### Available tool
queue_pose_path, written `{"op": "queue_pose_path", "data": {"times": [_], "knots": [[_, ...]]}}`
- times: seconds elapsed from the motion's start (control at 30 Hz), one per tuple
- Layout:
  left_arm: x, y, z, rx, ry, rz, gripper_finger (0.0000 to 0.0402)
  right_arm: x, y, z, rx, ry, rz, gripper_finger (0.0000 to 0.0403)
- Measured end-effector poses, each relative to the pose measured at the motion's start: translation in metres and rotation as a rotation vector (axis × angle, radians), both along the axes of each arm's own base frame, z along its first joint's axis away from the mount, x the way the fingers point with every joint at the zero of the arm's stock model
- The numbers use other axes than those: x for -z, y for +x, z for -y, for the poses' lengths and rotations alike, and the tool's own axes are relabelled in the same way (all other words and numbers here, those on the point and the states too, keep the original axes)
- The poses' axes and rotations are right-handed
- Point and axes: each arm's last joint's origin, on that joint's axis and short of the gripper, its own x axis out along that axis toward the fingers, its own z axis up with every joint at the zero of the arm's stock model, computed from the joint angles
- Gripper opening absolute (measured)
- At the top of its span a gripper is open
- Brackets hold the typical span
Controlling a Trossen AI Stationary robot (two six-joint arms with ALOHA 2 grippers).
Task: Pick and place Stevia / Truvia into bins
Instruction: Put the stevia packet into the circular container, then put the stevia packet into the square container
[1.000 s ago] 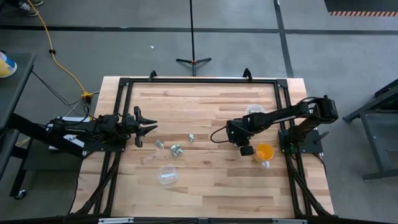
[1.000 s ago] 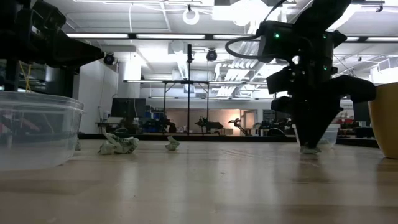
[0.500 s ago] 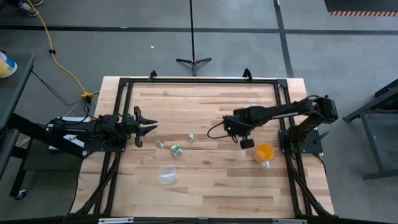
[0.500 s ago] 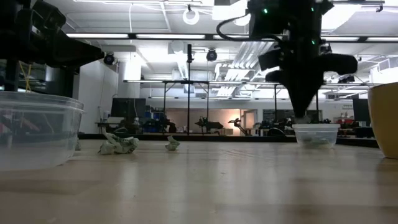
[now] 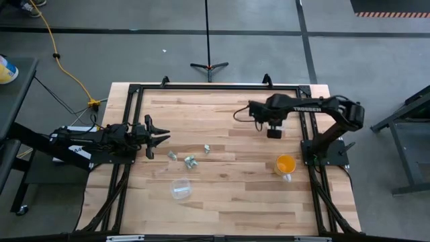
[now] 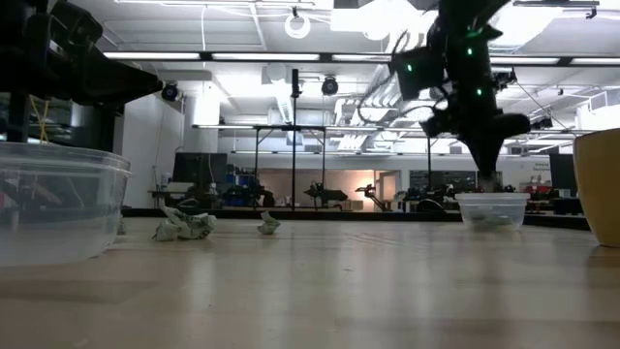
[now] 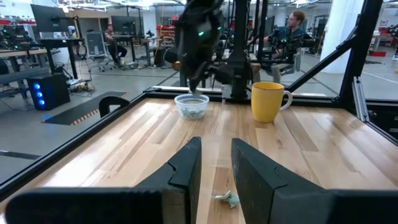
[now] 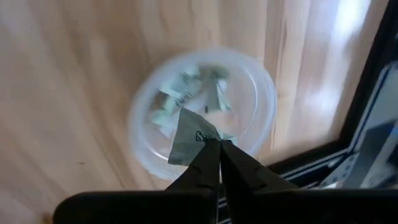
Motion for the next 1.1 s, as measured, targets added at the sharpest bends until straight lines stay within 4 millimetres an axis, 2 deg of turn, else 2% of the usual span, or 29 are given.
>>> {"op": "queue_pose_path", "data": {"times": [0.13, 0.3, 0.4, 0.5, 0.6, 0.7, 0.77, 0.93, 1.1], "knots": [[0.000, 0.000, 0.000, 0.000, 0.000, 0.000, 0.0122, 0.007, -0.009, 0.016, 0.079, -0.002, 0.011, 0.0020], [0.000, 0.000, 0.000, 0.000, 0.000, 0.000, 0.0122, -0.004, -0.012, 0.029, 0.104, 0.017, 0.163, 0.0047], [0.000, 0.000, 0.000, 0.000, 0.000, 0.000, 0.0122, -0.016, -0.007, 0.033, 0.061, 0.097, 0.402, 0.0064], [0.000, 0.000, 0.000, 0.000, 0.000, 0.000, 0.0122, -0.034, -0.001, 0.035, -0.069, 0.216, 0.783, 0.0071], [0.000, 0.000, 0.000, 0.000, 0.000, 0.000, 0.0122, -0.044, -0.006, 0.032, -0.120, 0.159, 1.041, 0.0065], [0.000, 0.000, 0.000, 0.001, 0.000, 0.000, 0.0122, -0.046, -0.024, 0.024, -0.058, 0.016, 1.165, 0.0051], [0.000, 0.000, 0.000, 0.001, 0.000, 0.000, 0.0122, -0.042, -0.038, 0.011, -0.047, -0.036, 1.201, 0.0041], [0.000, 0.000, 0.000, -0.002, 0.005, -0.001, 0.0122, -0.036, -0.074, -0.023, -0.068, -0.091, 1.304, 0.0019], [0.000, 0.000, 0.000, -0.006, 0.016, -0.003, 0.0122, -0.027, -0.105, -0.045, -0.074, -0.110, 1.439, 0.0003]]}}
